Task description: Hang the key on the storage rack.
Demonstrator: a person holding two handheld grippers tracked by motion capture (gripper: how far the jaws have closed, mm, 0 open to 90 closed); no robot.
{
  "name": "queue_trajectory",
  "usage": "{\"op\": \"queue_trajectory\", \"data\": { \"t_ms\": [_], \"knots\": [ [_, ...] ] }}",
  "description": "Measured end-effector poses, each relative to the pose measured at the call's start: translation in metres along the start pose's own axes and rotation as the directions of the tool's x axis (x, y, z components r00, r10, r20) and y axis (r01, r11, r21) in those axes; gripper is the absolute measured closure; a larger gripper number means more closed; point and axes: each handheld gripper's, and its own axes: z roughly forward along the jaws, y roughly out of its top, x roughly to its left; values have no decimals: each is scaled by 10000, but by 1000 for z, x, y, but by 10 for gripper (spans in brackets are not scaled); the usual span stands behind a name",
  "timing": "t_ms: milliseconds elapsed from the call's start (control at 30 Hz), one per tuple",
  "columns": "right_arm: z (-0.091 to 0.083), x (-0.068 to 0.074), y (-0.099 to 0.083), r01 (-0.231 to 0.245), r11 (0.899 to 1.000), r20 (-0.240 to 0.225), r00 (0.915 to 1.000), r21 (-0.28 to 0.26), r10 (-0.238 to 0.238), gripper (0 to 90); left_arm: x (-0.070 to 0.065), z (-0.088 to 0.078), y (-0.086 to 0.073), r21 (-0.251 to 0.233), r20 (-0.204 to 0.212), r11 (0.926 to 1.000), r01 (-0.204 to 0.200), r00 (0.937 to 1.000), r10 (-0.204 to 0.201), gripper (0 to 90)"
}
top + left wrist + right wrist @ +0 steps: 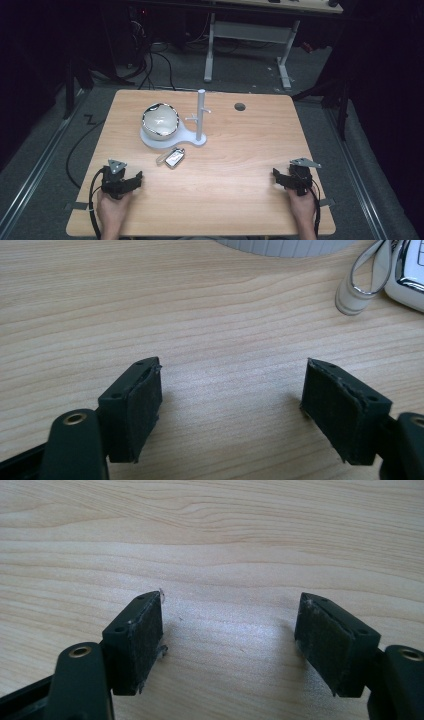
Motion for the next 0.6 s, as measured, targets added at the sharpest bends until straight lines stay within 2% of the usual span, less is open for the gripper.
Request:
{"op": "queue_trajectory", "data": {
  "t_ms": [100,267,600],
  "knots": [
    [0,0,0,0,10000,-1,10000,-1,0,275,0,0,0,9,11,10000,-14,10000,14,239],
    [0,0,0,-2,10000,0,10000,0,2,275,0,0,0,79,203,9996,-258,9995,256,212],
    [0,0,0,-7,10000,5,10000,1,7,275,-2,-1,1,37,316,9989,-469,9984,467,260]
  ]
}}
